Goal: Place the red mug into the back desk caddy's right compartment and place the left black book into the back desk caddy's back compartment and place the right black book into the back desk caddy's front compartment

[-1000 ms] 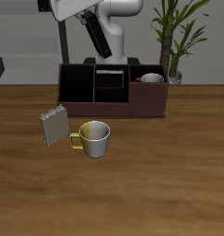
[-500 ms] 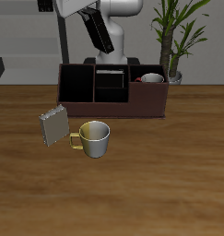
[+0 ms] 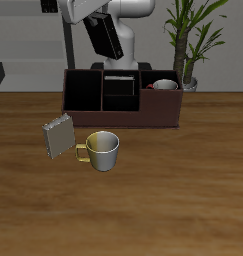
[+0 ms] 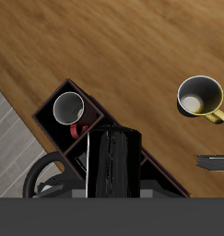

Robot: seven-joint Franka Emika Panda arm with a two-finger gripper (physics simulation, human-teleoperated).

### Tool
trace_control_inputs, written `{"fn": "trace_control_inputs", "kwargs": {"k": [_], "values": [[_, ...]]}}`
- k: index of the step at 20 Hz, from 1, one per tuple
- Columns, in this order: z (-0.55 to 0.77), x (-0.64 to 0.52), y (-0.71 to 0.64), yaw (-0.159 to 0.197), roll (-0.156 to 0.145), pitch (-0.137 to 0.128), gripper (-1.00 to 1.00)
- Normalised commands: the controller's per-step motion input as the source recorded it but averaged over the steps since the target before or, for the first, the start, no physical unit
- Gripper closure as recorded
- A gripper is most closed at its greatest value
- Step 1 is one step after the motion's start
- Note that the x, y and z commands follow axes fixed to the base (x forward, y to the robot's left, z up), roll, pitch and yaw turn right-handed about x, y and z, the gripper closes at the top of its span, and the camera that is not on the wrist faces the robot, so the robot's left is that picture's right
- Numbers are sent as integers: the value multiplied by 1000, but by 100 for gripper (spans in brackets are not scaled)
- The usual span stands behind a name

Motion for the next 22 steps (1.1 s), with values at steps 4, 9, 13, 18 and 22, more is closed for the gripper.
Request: {"fn": "trace_control_inputs", "kwargs": {"k": [4,9,13,18,22], "values": [[-76,35,-93,212,-34,-9,100],[-25,-17,-55,109,4,8,100],[-4,96,-50,145,-20,-3,100],[99,139,-146,242,-10,-48,100],[51,126,-183,138,-47,-42,100]]}}
